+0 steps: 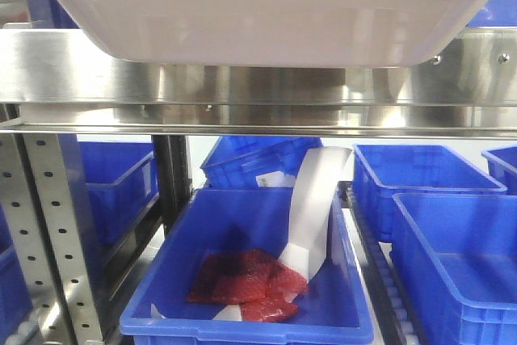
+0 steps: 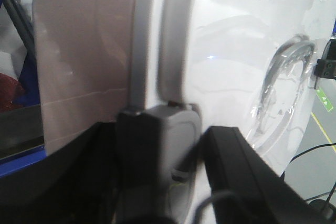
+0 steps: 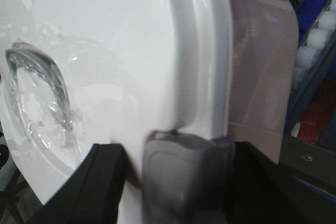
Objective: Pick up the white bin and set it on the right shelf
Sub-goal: 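Push the bin forward onto the upper roller shelf with both grippers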
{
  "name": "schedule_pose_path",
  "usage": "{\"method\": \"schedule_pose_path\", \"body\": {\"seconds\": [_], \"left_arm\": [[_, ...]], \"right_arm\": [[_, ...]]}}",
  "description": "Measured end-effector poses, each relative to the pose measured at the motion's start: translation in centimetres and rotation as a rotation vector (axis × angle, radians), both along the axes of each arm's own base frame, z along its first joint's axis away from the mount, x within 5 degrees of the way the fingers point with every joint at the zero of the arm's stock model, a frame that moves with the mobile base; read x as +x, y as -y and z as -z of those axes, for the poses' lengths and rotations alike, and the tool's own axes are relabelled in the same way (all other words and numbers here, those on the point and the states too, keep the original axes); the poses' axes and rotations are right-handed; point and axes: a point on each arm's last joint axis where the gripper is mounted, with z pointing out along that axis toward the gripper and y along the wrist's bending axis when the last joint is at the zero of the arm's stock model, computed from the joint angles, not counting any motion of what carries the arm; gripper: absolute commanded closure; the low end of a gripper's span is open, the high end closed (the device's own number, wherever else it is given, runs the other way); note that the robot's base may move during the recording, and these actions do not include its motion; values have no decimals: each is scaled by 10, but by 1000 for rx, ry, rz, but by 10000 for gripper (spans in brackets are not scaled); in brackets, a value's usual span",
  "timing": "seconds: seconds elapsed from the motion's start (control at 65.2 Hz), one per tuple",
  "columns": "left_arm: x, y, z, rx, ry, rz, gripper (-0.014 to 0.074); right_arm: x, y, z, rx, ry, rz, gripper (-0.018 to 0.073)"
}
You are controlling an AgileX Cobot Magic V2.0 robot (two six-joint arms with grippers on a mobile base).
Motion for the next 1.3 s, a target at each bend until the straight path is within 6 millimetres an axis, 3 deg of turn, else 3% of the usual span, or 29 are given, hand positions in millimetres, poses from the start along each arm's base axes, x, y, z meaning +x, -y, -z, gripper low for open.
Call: {"method": "schedule_pose_path", "body": {"seconds": [0.705,0.92,1.104,1.303], "left_arm": [[0,0,0,0,0,0,420],[3,0,-4,-38,20,-37,420],[13,-1,-16,-88,63,-81,420],[50,0,-21,-118,57,-101,420]], "right_arm": [[0,0,0,3,1,0,231],[4,0,-11,42,36,12,231],[26,3,-38,69,103,9,231],[62,6,-50,125,114,6,231]]}}
